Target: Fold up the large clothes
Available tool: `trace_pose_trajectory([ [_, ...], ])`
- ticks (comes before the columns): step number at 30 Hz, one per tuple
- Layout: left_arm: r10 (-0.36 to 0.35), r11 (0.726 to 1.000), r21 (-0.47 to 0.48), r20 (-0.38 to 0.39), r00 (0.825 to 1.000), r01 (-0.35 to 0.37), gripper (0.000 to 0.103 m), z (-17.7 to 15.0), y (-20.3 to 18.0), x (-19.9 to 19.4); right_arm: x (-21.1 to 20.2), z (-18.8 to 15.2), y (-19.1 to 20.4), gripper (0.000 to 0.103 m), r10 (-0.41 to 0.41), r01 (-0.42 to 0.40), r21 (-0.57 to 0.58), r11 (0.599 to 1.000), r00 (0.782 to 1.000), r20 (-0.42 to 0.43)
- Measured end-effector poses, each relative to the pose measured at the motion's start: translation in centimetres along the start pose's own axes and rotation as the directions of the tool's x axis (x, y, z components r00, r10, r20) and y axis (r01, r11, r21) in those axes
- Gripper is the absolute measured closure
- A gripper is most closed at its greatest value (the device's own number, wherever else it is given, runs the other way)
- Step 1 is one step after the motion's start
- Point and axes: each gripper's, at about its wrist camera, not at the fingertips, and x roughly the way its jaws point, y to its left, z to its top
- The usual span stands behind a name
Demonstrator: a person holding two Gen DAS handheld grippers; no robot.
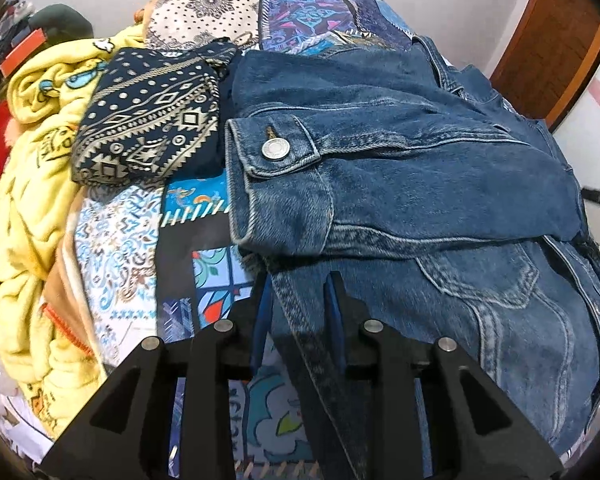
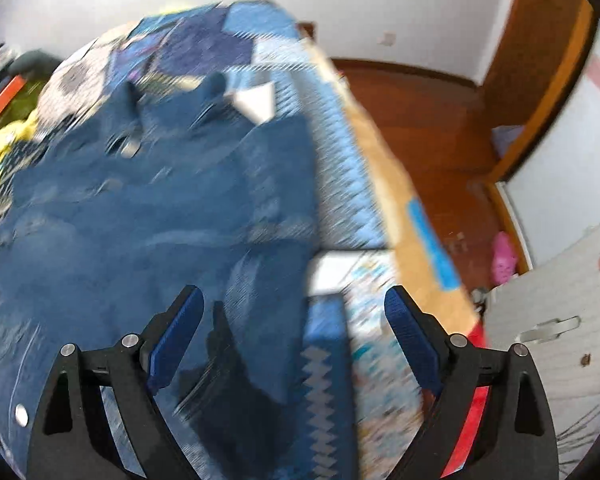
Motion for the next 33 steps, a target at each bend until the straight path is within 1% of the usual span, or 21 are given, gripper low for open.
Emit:
trace_pose_trajectory([
  [2,0.01,1.0,0.005,0.012,1.0,-0.01,0.074,-0.2,-0.1,-0.9,0.3,-1.3,0.6,0.013,-0.002,0.002,-0.024,1.0,1.0,-0.026],
  [4,0.009,1.0,0.011,0.029,1.0,-0.009,0.068,-0.6,-0.2,-2.2,0.3,-2.7,1.0,0.013,0.0,-0.002,-0.042,0.999,0.999,-0.046],
  [6,0.014,1.0,0.012,0.054,0.998,-0.015,0.055,-0.9,-0.3,-3.6,-0.2,-3.9,1.1,0.013,0.011,-0.013,-0.047,0.999,0.998,-0.055],
  [8,0.015,1.0,0.009,0.079,0.997,-0.016,0.052,-1.3,-0.2,-5.0,-0.9,-4.9,0.9,0.013,0.029,-0.032,-0.052,0.998,0.998,-0.059],
  [11,0.006,1.0,-0.01,0.084,0.996,-0.005,0.046,-1.6,0.0,-6.5,-2.4,-6.3,1.0,0.013,0.036,-0.039,-0.071,0.997,0.998,-0.044],
  [14,-0.008,0.999,-0.032,0.088,0.996,0.01,0.042,-2.5,0.2,-7.8,-4.5,-8.0,1.1,0.013,0.051,-0.051,-0.078,0.996,0.999,-0.004],
  [16,-0.021,0.999,-0.049,0.08,0.997,0.025,0.041,-3.3,0.2,-8.3,-5.2,-8.9,1.0,0.013,0.055,-0.054,-0.069,0.996,0.998,0.014],
  [19,-0.063,0.995,-0.08,0.055,0.997,0.067,0.041,-4.8,0.2,-8.5,-5.8,-10.3,0.1,0.013,0.064,-0.063,-0.032,0.998,0.997,0.034],
  [22,-0.119,0.986,-0.119,0.009,0.993,0.119,0.041,-6.6,0.1,-7.9,-5.9,-11.7,-1.0,0.013,0.072,-0.072,0.002,0.997,0.997,0.028],
  [25,-0.187,0.97,-0.163,-0.039,0.982,0.178,0.041,-8.3,-0.1,-6.9,-5.9,-13.0,-2.4,0.013,0.099,-0.1,0.042,0.994,0.995,0.009],
  [27,-0.232,0.956,-0.199,-0.062,0.971,0.216,0.041,-9.1,-0.1,-6.1,-5.8,-13.5,-2.7,0.013,0.121,-0.121,0.053,0.991,0.993,0.002],
  [29,-0.311,0.922,-0.264,-0.073,0.947,0.283,0.041,-9.9,0.1,-5.2,-5.6,-13.7,-2.7,0.013,0.136,-0.135,0.058,0.989,0.991,0.0],
  [30,-0.346,0.9,-0.311,-0.082,0.935,0.306,0.041,-10.3,0.2,-4.5,-5.6,-13.9,-2.7,0.013,0.14,-0.14,0.063,0.988,0.99,0.005],
  [31,-0.361,0.889,-0.333,-0.083,0.929,0.316,0.041,-10.6,0.3,-4.2,-5.5,-13.9,-2.7,0.013,0.146,-0.147,0.071,0.987,0.989,0.011],
  [33,-0.357,0.886,-0.34,-0.071,0.931,0.314,0.041,-10.8,0.1,-4.2,-5.2,-14.0,-2.8,0.013,0.171,-0.171,0.095,0.981,0.985,0.01],
])
